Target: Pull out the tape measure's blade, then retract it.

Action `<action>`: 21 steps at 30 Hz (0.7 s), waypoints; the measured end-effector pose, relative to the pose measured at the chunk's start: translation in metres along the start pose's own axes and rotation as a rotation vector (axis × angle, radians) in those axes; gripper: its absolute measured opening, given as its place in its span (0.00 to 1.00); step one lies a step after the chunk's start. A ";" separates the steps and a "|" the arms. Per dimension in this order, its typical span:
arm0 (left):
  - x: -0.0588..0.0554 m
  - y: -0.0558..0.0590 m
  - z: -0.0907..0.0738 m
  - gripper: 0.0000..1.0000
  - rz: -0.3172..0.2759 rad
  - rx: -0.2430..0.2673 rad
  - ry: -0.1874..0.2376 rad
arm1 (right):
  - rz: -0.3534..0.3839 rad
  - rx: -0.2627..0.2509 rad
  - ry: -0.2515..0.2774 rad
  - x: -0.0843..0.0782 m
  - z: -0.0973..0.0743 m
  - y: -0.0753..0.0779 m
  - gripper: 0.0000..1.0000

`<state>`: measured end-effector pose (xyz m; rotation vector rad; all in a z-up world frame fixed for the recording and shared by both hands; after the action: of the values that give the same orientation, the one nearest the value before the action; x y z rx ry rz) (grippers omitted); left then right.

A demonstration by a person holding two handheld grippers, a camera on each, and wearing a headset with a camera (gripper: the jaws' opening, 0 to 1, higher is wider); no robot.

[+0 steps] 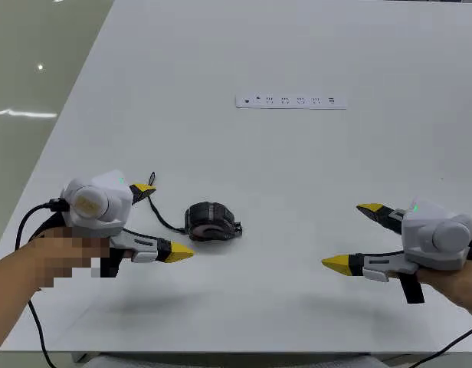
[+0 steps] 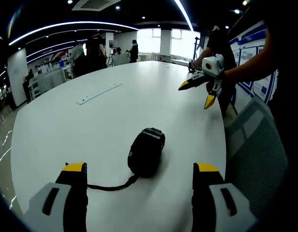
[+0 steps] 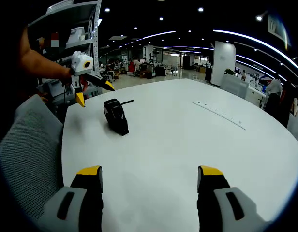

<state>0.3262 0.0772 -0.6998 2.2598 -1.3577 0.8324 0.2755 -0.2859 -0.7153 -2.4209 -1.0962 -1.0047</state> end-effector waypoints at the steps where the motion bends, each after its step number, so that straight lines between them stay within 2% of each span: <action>1: 0.001 0.000 0.001 0.88 0.001 -0.003 -0.001 | -0.008 0.007 0.000 0.003 0.002 -0.002 0.82; 6: 0.006 -0.001 0.005 0.83 0.019 -0.028 0.002 | -0.017 0.033 0.008 0.015 0.011 -0.007 0.81; 11: 0.008 -0.003 0.017 0.81 0.024 -0.049 -0.023 | -0.053 0.067 -0.002 0.025 0.024 -0.012 0.81; 13: 0.008 -0.003 0.023 0.81 0.032 -0.060 -0.045 | -0.071 0.091 0.001 0.030 0.030 -0.014 0.81; 21: 0.008 -0.001 0.034 0.77 0.062 -0.088 -0.067 | -0.108 0.133 0.010 0.043 0.047 -0.016 0.75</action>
<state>0.3398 0.0524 -0.7197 2.2073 -1.4714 0.7078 0.3058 -0.2276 -0.7189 -2.2704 -1.2599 -0.9431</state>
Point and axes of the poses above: the centre of the closed fingertips' face, and the gripper's own axes: z roughly forward along the fingers, y roughly to its right, x roughly out of its top, the point moved 8 cm from there along -z, roughly backward along the fingers, and after that the axes turned 12 degrees about -y, right-handed, at the moved point
